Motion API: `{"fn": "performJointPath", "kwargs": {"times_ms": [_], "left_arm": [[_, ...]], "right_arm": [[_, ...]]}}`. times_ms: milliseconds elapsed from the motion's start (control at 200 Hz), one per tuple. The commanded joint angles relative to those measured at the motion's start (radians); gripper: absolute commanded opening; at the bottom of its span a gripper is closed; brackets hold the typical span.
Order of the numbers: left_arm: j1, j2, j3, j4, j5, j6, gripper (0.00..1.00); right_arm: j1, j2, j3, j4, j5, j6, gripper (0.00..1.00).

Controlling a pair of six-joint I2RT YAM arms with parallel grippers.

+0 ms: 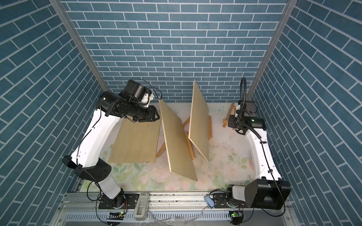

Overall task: Disassemble the easel
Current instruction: Pick up the drawing board from the easel.

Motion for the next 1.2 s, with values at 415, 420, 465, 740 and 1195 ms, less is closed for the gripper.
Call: {"fn": "performJointPath", "kwargs": {"times_ms": [415, 420, 465, 740, 1195], "left_arm": [[-0.098, -0.021, -0.123, 0.132, -0.049, -0.125, 0.42], [-0.098, -0.020, -0.125, 0.132, -0.050, -0.127, 0.42], [-0.101, -0.020, -0.136, 0.140, -0.050, -0.136, 0.42], [-0.120, -0.001, -0.160, 0.166, -0.062, -0.175, 0.37], [-0.128, 0.004, -0.218, 0.177, -0.067, -0.207, 0.32]], "right_arm": [[0.077, 0.065, 0.036, -0.035, -0.107, 0.012, 0.32], [0.077, 0.066, 0.036, -0.035, -0.108, 0.011, 0.32], [0.077, 0.071, 0.040, -0.034, -0.117, 0.007, 0.32], [0.079, 0.107, 0.067, -0.027, -0.165, 0.001, 0.32], [0.086, 0.108, 0.051, 0.002, -0.204, 0.023, 0.32]]}}
